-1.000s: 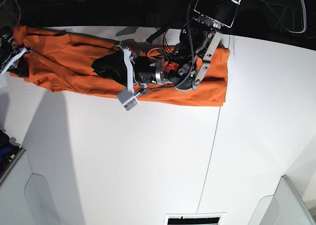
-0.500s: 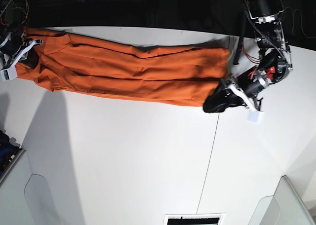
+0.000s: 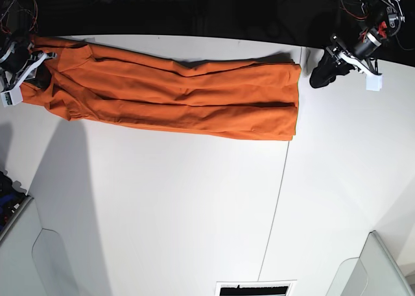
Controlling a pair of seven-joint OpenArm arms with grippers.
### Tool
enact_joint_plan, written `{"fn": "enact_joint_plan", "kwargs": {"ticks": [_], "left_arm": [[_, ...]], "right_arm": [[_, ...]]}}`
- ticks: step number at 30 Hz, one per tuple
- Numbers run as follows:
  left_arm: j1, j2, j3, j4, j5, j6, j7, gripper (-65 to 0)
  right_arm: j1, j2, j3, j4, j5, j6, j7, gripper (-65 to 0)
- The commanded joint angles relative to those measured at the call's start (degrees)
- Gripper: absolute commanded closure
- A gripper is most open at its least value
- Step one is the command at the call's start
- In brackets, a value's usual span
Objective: Layout the t-shirt on the table in an organized manner, then fold the t-shirt properly
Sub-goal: 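Grasp the shirt's narrow ends, collar and hem, with both grippers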
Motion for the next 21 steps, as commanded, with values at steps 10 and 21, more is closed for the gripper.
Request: {"fn": "enact_joint_plan", "kwargs": {"ticks": [10, 21], "left_arm": [[-0.31, 7.28, 3.19, 1.81, 1.49, -0.54, -2.64, -28.6], [-8.13, 9.49, 5.22, 1.77, 14.27, -0.54, -8.68, -28.6]], "right_arm": [[0.42, 1.27, 0.44, 0.63, 0.74, -0.2, 0.61, 0.0], [0.42, 1.27, 0.44, 0.63, 4.2, -0.2, -0.46, 0.0]]}}
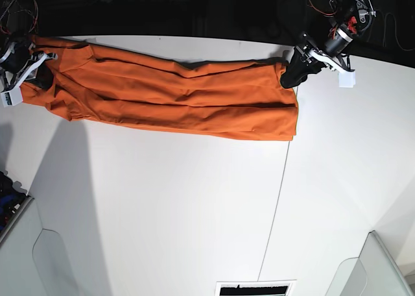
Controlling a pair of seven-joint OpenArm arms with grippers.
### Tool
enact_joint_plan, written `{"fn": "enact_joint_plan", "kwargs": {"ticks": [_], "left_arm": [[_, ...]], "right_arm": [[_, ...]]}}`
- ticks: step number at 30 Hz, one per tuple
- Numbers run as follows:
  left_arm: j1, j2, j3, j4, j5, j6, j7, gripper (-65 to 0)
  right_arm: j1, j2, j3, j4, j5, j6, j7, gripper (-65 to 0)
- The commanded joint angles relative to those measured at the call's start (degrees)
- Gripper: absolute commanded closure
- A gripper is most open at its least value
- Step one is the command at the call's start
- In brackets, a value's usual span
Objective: Layout the t-shirt on the table in an organized manner, then fold the t-shirt properly
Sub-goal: 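Grasp the shirt's narrow ends, collar and hem, with both grippers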
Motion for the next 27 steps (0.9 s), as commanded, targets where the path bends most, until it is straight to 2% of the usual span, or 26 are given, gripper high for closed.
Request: {"fn": "enact_joint_plan", "kwargs": {"ticks": [1, 5, 10, 14, 18, 27], "left_arm": [[-5.22, -0.22, 2.23, 0.2, 4.79, -1.0, -6.73, -28.6], [-8.61, -0.24, 5.33, 0.2, 9.9, -1.0, -8.41, -28.6], [-11.56, -1.22, 7.37, 0.2, 11.23, -1.0, -7.89, -28.6], [-11.52, -4.24, 7.37, 0.2, 9.42, -1.0, -6.86, -28.6], [-11.5, -6.73, 7.37, 0.2, 7.96, -1.0, -5.75, -28.6], [-9.51, -9.16, 7.17, 2.23, 0.2, -1.0, -2.08, -28.6]], "right_arm": [[0.42, 1.25, 0.44, 0.63, 1.11, -0.2, 0.66, 0.0], [0.42, 1.25, 0.44, 0.63, 1.07, -0.2, 0.22, 0.0], [0.42, 1.25, 0.44, 0.63, 0.92, -0.2, 0.22, 0.0], [0.39, 1.31, 0.46, 0.63, -1.11, -0.22, 0.24, 0.0], [0.59, 2.16, 0.46, 0.63, -0.61, -0.22, 0.28, 0.0], [0.57, 3.17, 0.46, 0.63, -0.57, -0.22, 0.42, 0.0]]}}
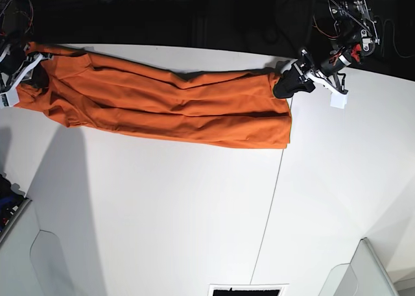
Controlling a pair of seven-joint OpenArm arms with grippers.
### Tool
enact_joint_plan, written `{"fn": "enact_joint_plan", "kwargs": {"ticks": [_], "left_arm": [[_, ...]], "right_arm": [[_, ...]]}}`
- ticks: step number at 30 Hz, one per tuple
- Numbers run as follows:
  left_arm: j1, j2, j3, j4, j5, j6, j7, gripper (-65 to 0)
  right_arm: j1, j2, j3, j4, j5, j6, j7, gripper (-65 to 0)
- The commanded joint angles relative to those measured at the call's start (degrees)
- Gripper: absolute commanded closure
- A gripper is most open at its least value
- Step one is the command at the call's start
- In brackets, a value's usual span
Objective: Layout the t-shirt on the table in an organized manner, then fold the t-shirt properly
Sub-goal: 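Grasp the shirt's narrow ends, collar and hem, with both grippers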
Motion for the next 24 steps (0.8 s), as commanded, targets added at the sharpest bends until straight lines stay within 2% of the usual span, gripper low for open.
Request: {"fn": "enact_joint_plan", "kwargs": {"ticks": [1, 14, 24], "left_arm": [[-4.37, -2.84, -0.09, 2.95, 2.19, -5.28, -10.01, -28.6], [3.69, -5.7, -4.28, 12.52, -1.11, -5.28, -8.61, -28.6], [4.11, -5.75, -6.49, 13.51, -1.2, -5.28, -7.96, -28.6]], "right_arm": [[0.44, 1.36, 0.46, 0.63, 0.46, -0.22, 1.05, 0.0], [1.42, 1.51, 0.46, 0.63, 0.72, -0.24, 0.9, 0.0], [1.7, 1.51, 0.46, 0.63, 0.74, -0.24, 0.9, 0.0]]}}
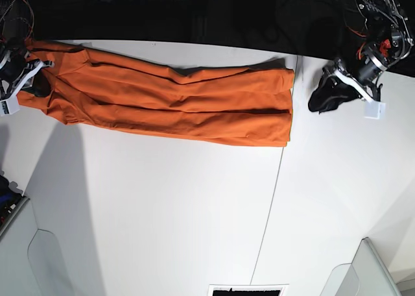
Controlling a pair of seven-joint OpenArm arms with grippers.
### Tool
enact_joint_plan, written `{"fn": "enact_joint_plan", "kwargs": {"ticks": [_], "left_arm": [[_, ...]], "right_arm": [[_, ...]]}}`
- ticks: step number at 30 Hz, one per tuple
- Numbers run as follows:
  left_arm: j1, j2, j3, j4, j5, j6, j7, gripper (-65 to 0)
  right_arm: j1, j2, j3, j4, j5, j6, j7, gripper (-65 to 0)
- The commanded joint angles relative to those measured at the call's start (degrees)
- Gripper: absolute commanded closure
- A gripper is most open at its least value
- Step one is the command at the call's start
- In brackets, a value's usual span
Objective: Layout the t-shirt on the table in an organized manner, then fold the t-shirt properly
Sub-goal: 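Grasp the shirt's narrow ends, collar and hem, with both grippers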
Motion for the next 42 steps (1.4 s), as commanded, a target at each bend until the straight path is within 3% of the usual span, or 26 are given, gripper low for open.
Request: {"fn": "enact_joint_plan", "kwargs": {"ticks": [1, 9, 14, 21, 32, 37, 42], "left_arm": [[-1.31, -1.03, -0.07, 1.03, -2.23, -0.73, -2.12, -28.6], [-1.49, -5.01, 8.04, 0.9, 7.15, -0.73, -5.09, -28.7], [-2.73, -5.95, 13.09, -0.5, 9.97, -0.73, -5.77, -41.4], [-6.16, -5.95, 17.09, -4.81, 15.21, -0.73, -6.62, -41.7], [-7.04, -5.64, 24.74, -5.99, 14.21, -0.73, -7.21, -41.6], [-7.15, -5.11, 24.44, -5.99, 14.1, -0.39, -9.7, -41.6], [-7.17, -5.09, 21.49, -5.99, 15.19, 2.73, -9.84, -41.7]], "right_arm": [[0.11, 1.42, 0.61, 0.74, 0.68, -0.2, 0.9, 0.0], [0.09, 1.4, 0.61, 0.74, 0.68, -0.2, 0.87, 0.0], [0.09, 1.4, 0.61, 0.74, 1.33, -0.17, 0.83, 0.0], [0.09, 1.4, 0.61, 0.74, 1.33, -0.17, 0.83, 0.0], [0.09, 1.38, 0.61, 0.74, 1.53, -0.17, 0.44, 0.0], [0.09, 1.4, 0.61, 0.74, 1.55, -0.2, 0.44, 0.0], [0.09, 1.38, 0.61, 0.74, 1.55, -0.17, 0.44, 0.0]]}}
